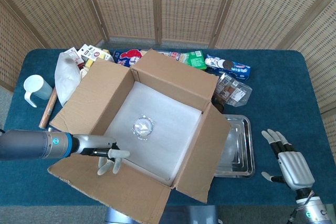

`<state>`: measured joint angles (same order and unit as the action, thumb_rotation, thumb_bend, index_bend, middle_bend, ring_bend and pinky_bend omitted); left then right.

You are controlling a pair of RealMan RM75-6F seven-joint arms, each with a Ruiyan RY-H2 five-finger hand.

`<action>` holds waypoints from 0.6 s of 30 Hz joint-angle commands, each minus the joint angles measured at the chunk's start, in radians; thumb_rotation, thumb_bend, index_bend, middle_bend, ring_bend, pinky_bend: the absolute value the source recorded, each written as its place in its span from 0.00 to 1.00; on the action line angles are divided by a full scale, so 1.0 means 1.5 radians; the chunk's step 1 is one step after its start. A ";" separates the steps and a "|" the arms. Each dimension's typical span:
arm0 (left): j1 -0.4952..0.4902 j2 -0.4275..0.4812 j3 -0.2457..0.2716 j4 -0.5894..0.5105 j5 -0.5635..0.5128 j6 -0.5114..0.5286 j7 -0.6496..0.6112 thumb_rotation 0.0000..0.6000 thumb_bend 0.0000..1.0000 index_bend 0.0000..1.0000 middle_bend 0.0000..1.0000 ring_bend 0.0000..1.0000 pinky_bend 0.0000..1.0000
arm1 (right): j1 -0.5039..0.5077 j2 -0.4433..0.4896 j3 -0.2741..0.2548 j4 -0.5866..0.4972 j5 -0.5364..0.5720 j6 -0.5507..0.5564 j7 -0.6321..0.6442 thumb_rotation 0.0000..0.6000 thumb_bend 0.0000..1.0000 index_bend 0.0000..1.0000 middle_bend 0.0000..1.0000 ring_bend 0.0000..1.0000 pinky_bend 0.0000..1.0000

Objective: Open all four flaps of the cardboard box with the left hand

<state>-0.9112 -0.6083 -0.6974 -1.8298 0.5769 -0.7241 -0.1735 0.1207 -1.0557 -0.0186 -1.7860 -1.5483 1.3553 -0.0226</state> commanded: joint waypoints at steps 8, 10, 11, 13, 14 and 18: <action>-0.010 0.004 0.046 -0.031 0.066 0.070 -0.004 0.00 0.00 0.49 0.71 0.41 0.43 | 0.001 0.000 -0.001 0.000 0.000 -0.002 -0.001 1.00 0.00 0.00 0.00 0.00 0.25; -0.017 0.002 0.060 -0.033 0.081 0.081 -0.011 0.00 0.00 0.47 0.66 0.39 0.41 | 0.000 0.000 0.000 0.000 0.001 -0.001 0.000 1.00 0.00 0.00 0.00 0.00 0.25; -0.018 0.001 0.064 -0.035 0.090 0.095 -0.009 0.00 0.00 0.47 0.64 0.38 0.39 | 0.000 0.000 0.000 0.000 0.001 -0.001 0.000 1.00 0.00 0.00 0.00 0.00 0.25; -0.009 -0.002 0.072 -0.053 0.118 0.159 0.004 0.00 0.00 0.45 0.54 0.33 0.35 | 0.001 0.000 0.000 0.001 0.002 -0.002 0.000 1.00 0.00 0.00 0.00 0.00 0.25; -0.002 -0.002 0.076 -0.064 0.134 0.198 0.012 0.00 0.00 0.45 0.52 0.32 0.34 | 0.001 0.000 0.000 0.001 0.002 -0.003 0.001 1.00 0.00 0.00 0.00 0.00 0.25; 0.019 -0.007 0.103 -0.096 0.204 0.346 0.040 0.00 0.00 0.40 0.41 0.25 0.29 | 0.001 0.000 0.000 0.001 0.002 -0.003 0.002 1.00 0.00 0.00 0.00 0.00 0.25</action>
<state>-0.9125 -0.6105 -0.5853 -1.9202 0.7777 -0.4065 -0.1554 0.1225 -1.0560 -0.0189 -1.7845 -1.5454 1.3505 -0.0201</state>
